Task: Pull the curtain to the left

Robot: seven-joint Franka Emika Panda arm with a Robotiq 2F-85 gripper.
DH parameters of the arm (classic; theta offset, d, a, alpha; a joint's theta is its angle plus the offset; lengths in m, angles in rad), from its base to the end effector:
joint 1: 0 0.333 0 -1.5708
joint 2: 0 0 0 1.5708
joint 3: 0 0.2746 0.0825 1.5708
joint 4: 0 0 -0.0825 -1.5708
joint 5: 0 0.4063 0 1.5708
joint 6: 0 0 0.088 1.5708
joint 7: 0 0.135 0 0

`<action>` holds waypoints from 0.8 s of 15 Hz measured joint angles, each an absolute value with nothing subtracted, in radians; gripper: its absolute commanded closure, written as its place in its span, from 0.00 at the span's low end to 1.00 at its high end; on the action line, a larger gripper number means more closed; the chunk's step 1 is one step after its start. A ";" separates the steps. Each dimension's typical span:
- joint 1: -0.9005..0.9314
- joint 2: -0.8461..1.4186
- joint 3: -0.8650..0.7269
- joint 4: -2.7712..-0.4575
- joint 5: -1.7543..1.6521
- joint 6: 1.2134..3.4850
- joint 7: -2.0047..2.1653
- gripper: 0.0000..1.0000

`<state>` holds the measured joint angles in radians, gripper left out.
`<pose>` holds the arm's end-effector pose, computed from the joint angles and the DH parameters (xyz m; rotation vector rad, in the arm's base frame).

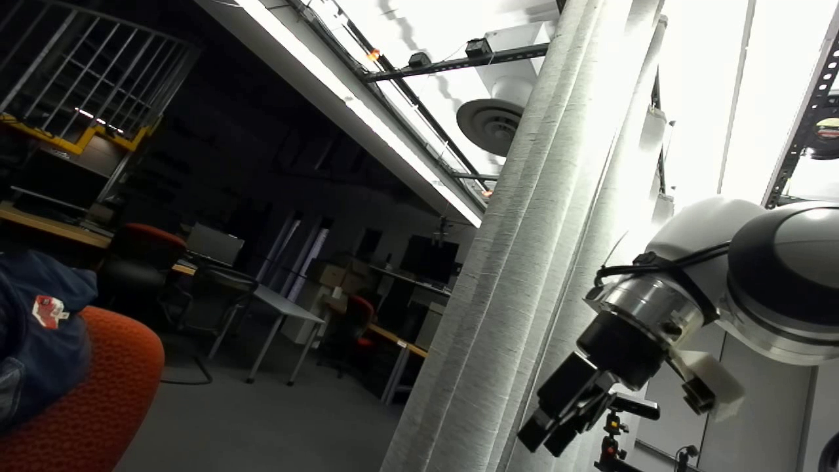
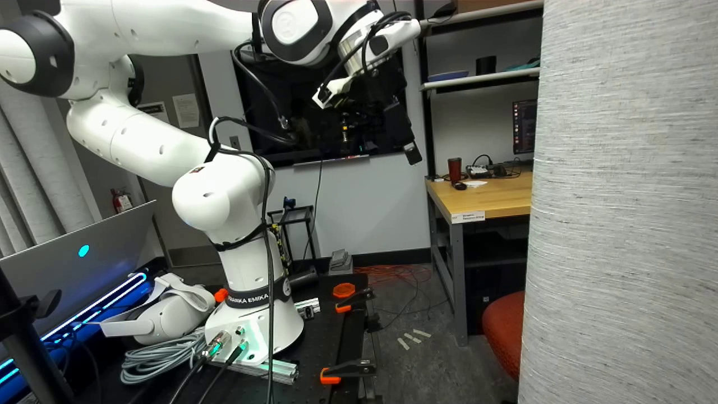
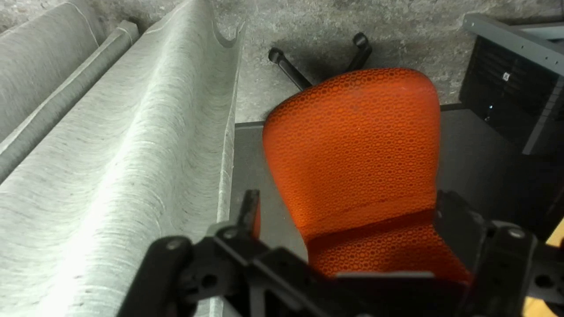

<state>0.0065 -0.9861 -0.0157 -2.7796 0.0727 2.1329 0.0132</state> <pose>0.3590 0.0026 0.4463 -3.0151 0.0691 -0.5158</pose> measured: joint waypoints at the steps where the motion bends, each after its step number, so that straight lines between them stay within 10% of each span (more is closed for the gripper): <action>1: 0.005 -0.974 -0.005 -2.779 0.071 2.163 0.027 0.00; 12: -0.141 -0.928 0.006 -2.769 0.001 2.381 0.097 0.00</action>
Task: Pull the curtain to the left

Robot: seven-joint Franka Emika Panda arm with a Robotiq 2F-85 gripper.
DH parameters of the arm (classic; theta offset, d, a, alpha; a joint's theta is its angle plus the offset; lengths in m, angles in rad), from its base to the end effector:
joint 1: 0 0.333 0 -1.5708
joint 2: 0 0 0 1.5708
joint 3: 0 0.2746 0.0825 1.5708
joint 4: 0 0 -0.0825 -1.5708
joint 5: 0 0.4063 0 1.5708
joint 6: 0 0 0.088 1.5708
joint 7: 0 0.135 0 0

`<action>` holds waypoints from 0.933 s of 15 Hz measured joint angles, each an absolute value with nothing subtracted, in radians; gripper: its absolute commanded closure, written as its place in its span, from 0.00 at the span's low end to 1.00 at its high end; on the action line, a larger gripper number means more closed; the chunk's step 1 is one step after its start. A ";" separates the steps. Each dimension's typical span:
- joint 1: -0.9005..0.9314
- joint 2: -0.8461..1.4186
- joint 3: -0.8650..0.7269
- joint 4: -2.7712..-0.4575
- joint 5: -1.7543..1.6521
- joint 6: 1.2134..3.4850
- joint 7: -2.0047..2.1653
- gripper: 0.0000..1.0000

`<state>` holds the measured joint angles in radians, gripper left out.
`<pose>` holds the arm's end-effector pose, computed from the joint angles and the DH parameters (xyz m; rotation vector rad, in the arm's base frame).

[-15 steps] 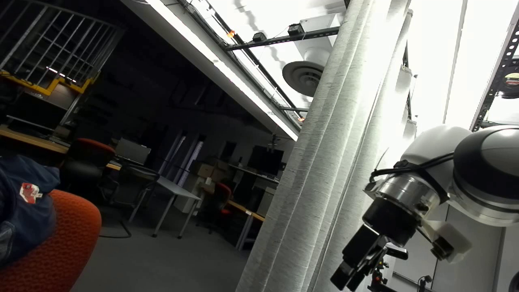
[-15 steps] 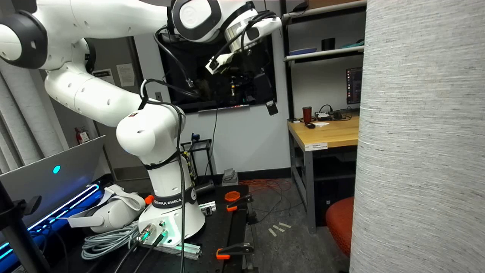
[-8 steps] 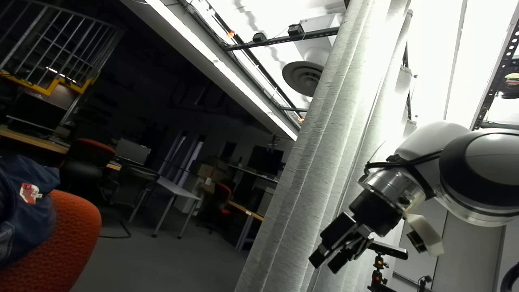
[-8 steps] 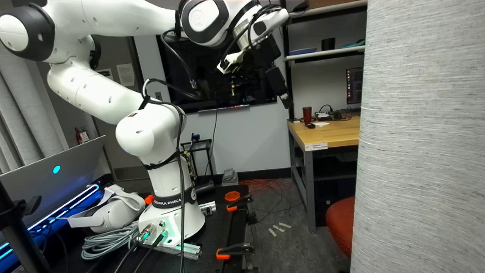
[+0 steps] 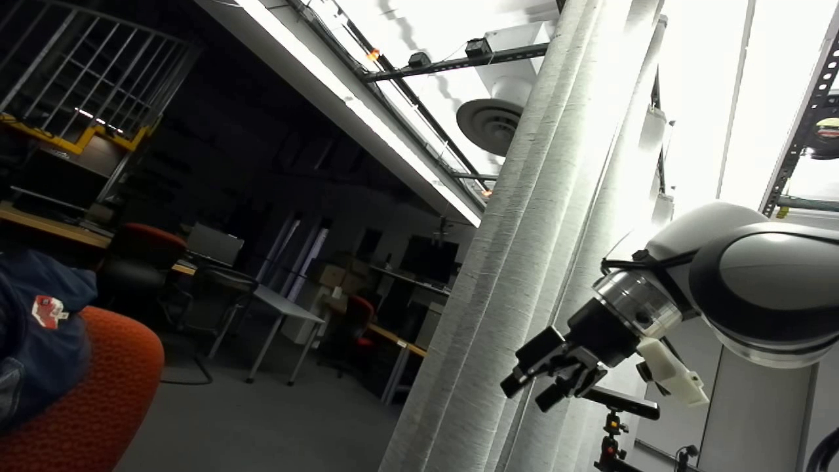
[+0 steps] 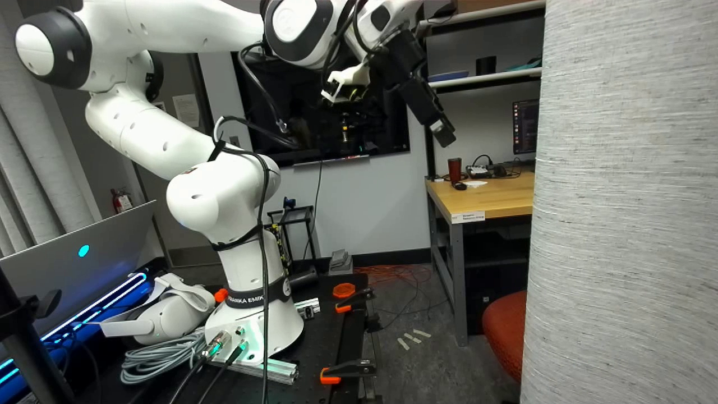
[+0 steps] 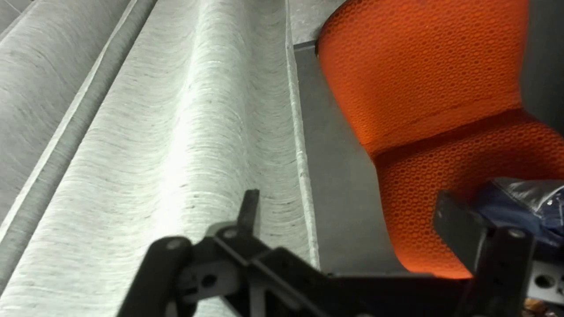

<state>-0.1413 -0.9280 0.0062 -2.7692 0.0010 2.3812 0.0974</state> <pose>0.3845 -0.0526 0.4641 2.9931 -0.3520 0.8338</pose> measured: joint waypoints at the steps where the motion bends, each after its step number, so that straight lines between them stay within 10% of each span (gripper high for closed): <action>1: -0.152 -0.928 0.007 -2.768 -0.004 2.408 0.101 0.00; 14: -0.222 -0.869 0.057 -2.721 -0.011 2.674 0.187 0.00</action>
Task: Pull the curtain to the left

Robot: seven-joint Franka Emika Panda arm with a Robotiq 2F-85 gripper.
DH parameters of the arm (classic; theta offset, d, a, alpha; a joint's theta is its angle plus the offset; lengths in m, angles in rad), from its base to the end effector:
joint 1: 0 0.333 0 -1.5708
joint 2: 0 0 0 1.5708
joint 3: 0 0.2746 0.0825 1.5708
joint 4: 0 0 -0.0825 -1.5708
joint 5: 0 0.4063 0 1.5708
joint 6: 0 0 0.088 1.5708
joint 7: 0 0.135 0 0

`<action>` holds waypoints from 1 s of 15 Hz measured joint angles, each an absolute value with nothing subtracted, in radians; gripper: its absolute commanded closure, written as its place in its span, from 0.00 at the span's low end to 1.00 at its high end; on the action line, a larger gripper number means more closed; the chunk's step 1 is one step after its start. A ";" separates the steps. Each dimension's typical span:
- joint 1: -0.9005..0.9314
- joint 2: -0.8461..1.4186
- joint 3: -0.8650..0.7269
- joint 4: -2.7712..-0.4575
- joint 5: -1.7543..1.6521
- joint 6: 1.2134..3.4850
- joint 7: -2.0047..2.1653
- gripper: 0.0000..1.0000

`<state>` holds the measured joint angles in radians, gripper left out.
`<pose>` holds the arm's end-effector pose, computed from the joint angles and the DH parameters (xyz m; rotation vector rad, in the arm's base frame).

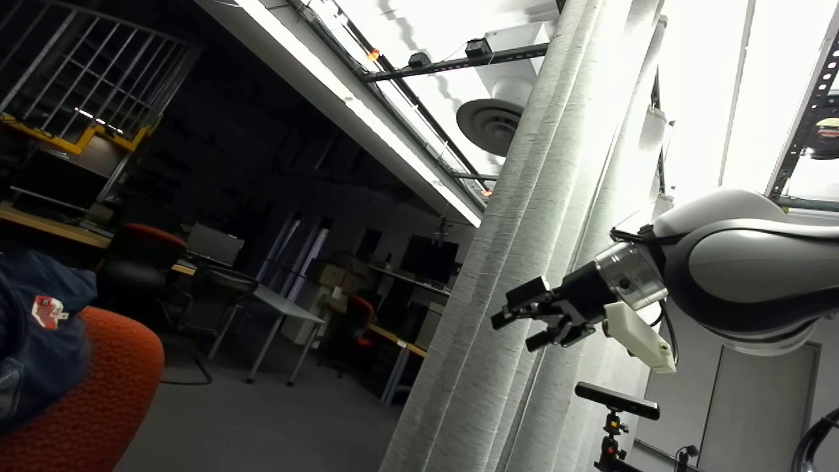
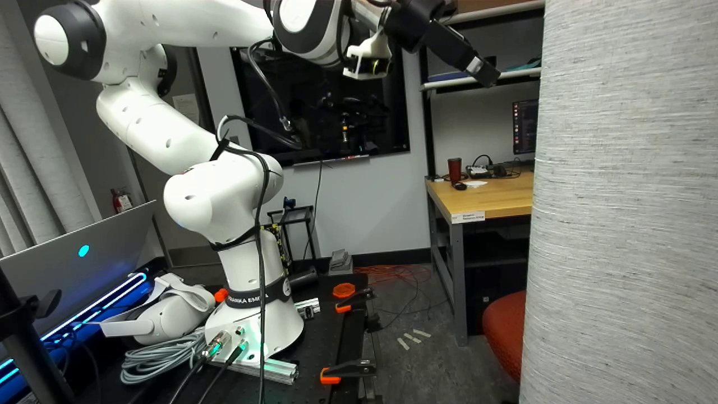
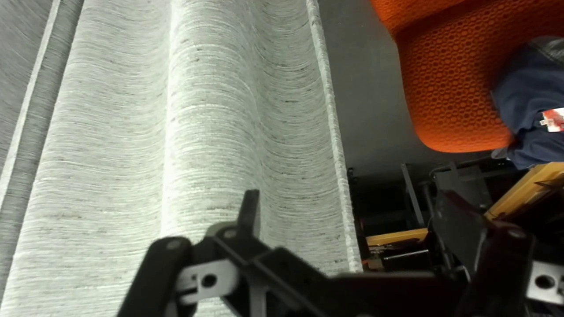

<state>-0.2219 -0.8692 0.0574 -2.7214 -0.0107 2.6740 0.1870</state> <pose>0.4101 -0.0685 0.5117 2.7949 -0.4874 1.2346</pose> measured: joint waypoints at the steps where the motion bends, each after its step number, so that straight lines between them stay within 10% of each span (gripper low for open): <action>1: -0.222 -0.869 0.057 -2.721 -0.011 2.674 0.187 0.00; 15: -0.364 -0.868 0.159 -2.735 -0.011 2.815 0.352 0.00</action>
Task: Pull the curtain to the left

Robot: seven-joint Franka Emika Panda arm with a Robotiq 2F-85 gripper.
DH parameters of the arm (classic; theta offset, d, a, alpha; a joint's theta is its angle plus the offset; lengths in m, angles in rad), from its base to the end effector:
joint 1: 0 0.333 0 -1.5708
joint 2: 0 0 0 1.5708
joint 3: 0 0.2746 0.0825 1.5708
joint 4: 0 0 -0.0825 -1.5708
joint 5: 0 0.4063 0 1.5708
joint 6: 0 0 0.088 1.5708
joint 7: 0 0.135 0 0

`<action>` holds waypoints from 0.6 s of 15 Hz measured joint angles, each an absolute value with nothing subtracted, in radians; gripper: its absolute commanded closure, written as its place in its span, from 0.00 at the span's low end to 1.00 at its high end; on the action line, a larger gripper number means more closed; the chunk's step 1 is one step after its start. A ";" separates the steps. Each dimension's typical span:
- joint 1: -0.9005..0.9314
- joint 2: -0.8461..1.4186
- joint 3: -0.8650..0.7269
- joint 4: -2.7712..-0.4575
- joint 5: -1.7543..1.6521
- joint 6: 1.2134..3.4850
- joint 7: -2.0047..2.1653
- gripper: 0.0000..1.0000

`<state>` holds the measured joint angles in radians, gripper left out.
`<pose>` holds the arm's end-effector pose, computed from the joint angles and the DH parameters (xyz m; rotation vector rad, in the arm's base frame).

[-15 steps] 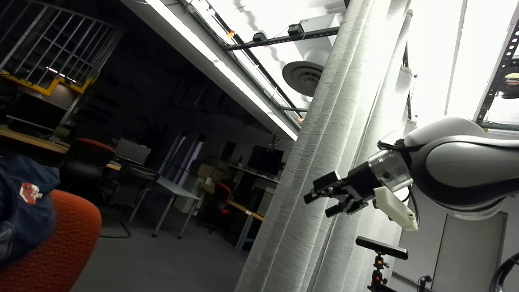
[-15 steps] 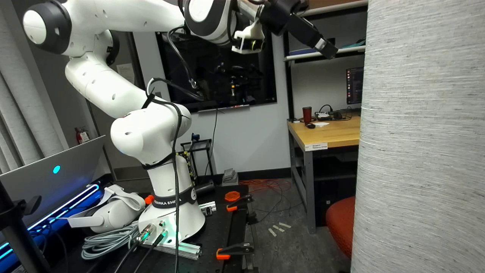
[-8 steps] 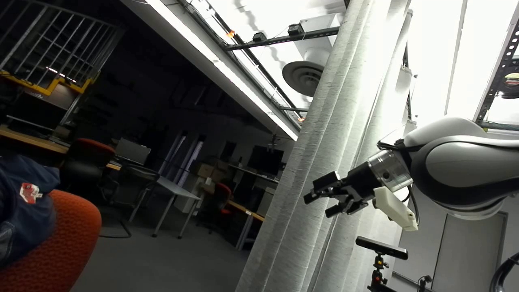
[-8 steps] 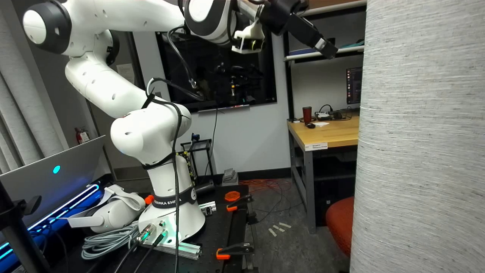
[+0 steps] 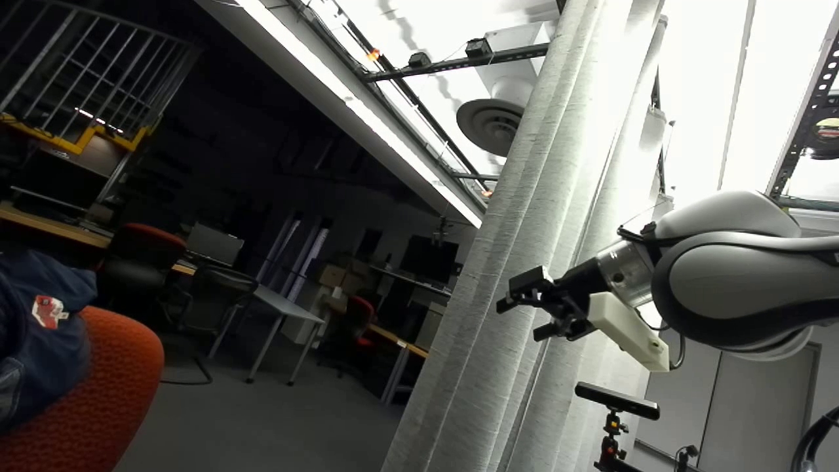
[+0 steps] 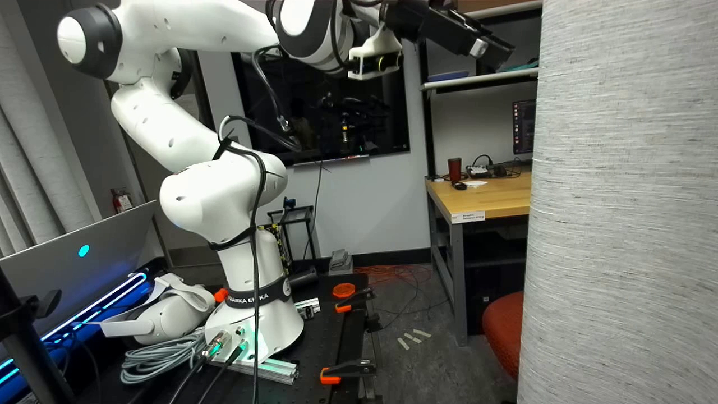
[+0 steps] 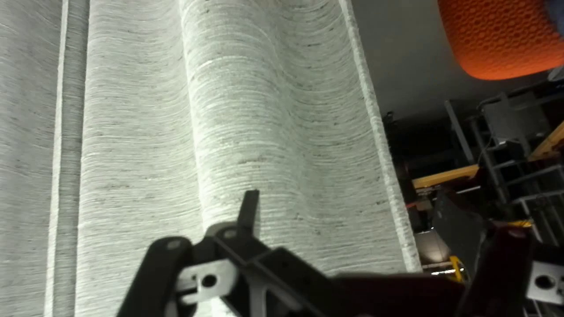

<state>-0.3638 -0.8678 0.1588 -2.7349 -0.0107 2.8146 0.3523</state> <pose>0.4106 -0.0852 0.5223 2.6320 -0.7326 1.3954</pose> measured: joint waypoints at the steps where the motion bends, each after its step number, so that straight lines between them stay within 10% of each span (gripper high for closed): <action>1: -0.399 -0.868 0.186 -2.737 -0.011 2.842 0.385 0.00; 9: -0.648 -0.852 0.392 -2.731 -0.004 3.039 0.539 0.00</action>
<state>-0.6482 -0.8519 0.3922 -2.7315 -0.0041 3.0386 0.5387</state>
